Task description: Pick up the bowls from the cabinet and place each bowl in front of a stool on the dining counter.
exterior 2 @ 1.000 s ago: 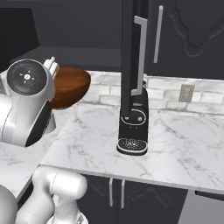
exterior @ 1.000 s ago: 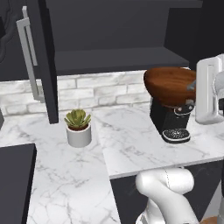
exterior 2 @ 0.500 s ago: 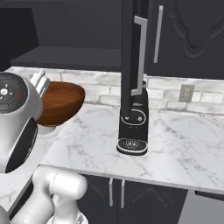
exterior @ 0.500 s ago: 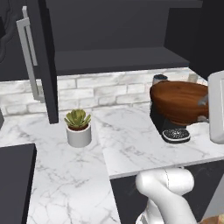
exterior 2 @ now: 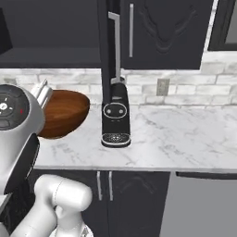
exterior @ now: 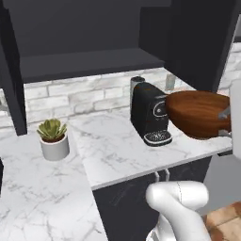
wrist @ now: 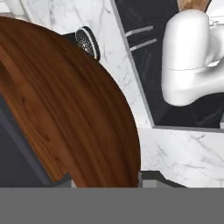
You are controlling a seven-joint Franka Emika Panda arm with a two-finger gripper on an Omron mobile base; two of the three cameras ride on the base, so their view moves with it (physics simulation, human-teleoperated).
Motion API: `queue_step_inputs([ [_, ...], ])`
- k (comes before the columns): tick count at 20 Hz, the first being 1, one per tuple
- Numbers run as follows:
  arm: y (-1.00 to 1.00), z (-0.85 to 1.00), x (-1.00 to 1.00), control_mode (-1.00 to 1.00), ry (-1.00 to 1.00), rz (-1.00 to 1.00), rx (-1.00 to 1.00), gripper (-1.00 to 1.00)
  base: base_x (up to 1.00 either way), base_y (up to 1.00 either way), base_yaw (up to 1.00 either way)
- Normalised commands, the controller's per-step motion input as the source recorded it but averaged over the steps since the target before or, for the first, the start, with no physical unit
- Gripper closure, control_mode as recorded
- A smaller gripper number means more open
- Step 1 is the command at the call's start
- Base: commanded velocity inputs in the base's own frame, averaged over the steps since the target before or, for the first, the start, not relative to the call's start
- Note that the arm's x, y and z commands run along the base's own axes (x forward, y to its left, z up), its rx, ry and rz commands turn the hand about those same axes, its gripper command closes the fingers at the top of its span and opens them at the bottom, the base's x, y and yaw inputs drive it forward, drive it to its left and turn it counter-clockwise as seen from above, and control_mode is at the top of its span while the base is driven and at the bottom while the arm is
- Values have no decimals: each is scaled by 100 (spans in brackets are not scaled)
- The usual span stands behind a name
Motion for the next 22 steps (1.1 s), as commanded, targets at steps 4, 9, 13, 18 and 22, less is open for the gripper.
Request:
queue_step_inputs([
  [4, 0, 0, 0, 100, 0, 0, 0, 100, -99, -34, -60],
  [9, 0, 0, 0, 100, 0, 0, 0, 100, -76, -14, -74],
  [13, 0, 0, 0, 100, 0, 0, 0, 100, -24, -3, -88],
  [18, 0, 0, 0, 100, 0, 0, 0, 100, -1, -13, -91],
  [22, 0, 0, 0, 100, 0, 0, 0, 100, 0, -1, -97],
])
